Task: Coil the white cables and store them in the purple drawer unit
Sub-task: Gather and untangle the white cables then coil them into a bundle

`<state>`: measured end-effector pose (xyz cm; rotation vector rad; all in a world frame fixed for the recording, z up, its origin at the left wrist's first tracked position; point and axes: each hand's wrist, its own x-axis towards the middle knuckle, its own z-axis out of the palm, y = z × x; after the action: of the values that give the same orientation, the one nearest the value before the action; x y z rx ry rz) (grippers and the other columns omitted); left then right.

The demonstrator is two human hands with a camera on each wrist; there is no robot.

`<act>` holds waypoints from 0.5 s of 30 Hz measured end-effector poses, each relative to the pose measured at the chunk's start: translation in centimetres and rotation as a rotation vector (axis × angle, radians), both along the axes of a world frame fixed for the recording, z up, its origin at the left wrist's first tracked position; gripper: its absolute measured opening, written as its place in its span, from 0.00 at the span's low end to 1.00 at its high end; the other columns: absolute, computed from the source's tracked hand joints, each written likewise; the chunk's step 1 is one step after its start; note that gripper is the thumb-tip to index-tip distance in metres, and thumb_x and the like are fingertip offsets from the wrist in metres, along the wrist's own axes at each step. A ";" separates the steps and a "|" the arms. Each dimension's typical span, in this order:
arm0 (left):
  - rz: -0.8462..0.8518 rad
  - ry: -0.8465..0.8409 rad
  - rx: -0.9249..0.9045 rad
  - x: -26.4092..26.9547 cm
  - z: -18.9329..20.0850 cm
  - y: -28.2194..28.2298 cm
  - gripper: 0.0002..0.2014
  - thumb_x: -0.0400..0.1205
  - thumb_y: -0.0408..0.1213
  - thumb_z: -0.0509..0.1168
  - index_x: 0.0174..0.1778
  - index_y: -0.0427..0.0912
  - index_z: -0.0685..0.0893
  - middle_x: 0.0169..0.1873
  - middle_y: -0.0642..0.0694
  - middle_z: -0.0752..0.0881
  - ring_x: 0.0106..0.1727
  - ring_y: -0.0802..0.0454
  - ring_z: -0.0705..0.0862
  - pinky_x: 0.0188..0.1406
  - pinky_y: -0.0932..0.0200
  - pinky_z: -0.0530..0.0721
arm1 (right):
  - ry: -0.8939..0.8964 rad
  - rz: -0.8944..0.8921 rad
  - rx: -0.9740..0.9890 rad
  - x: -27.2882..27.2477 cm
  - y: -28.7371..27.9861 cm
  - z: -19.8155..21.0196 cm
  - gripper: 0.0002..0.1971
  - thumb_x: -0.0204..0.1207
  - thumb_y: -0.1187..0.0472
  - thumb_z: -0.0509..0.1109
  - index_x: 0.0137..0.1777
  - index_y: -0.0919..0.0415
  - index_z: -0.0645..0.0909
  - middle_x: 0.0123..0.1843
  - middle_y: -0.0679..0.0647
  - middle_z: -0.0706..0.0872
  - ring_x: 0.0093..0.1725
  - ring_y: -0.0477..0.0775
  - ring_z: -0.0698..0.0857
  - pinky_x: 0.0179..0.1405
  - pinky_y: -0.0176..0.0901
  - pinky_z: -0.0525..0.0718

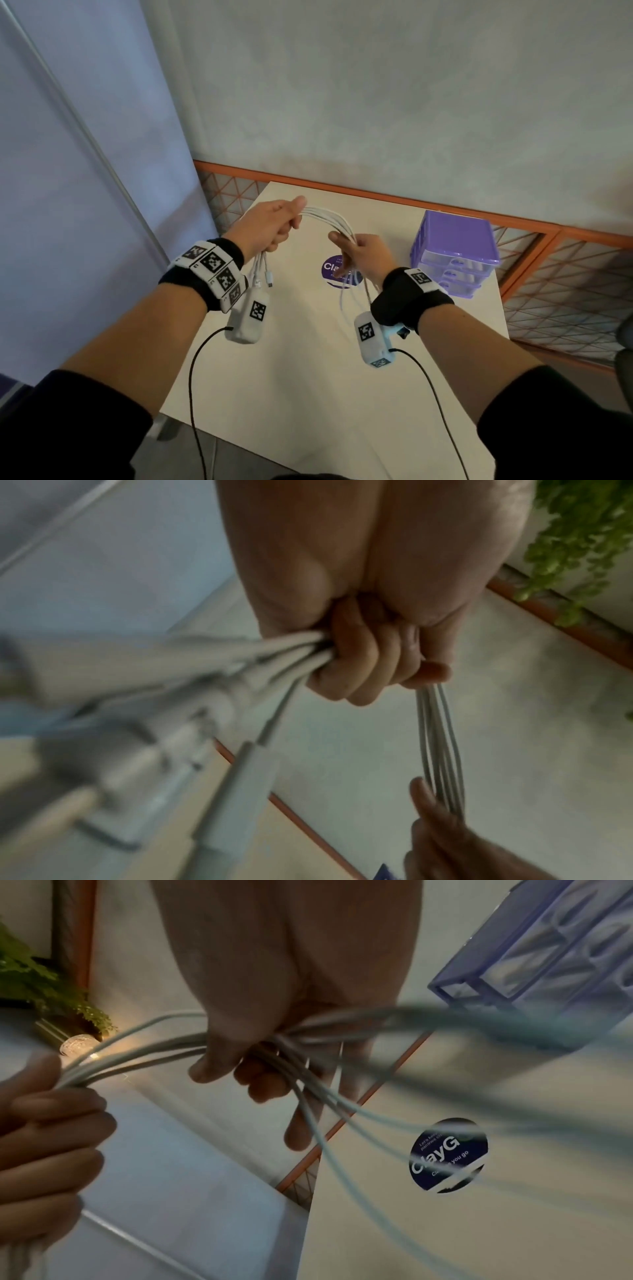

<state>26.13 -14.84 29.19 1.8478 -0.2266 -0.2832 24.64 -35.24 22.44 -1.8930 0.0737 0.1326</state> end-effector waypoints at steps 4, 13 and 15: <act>0.027 0.045 -0.075 0.0 -0.9 -0.6 0.22 0.81 0.60 0.56 0.34 0.45 0.75 0.17 0.56 0.63 0.19 0.58 0.58 0.17 0.66 0.56 | 0.053 -0.156 0.023 0.0 0.2 0.9 0.27 0.66 0.32 0.71 0.29 0.58 0.74 0.20 0.52 0.74 0.19 0.52 0.75 0.29 0.47 0.80; -0.113 0.177 -0.115 -2.0 -3.5 -2.6 0.23 0.82 0.61 0.50 0.65 0.56 0.78 0.32 0.52 0.68 0.26 0.60 0.63 0.18 0.69 0.62 | 0.052 -0.229 1.054 0.6 0.4 5.9 0.12 0.72 0.62 0.55 0.26 0.57 0.65 0.20 0.49 0.60 0.19 0.49 0.59 0.26 0.42 0.70; -0.108 0.172 -0.032 -2.8 -3.0 -3.8 0.22 0.81 0.65 0.48 0.55 0.57 0.81 0.31 0.52 0.66 0.26 0.58 0.63 0.21 0.67 0.61 | 0.061 -0.237 1.170 0.4 0.6 6.1 0.13 0.74 0.62 0.54 0.26 0.57 0.64 0.20 0.49 0.60 0.19 0.49 0.60 0.27 0.42 0.71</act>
<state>23.36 -18.62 26.24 1.7714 -0.2109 -0.5078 25.07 -34.61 28.58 -0.7044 0.2087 0.0465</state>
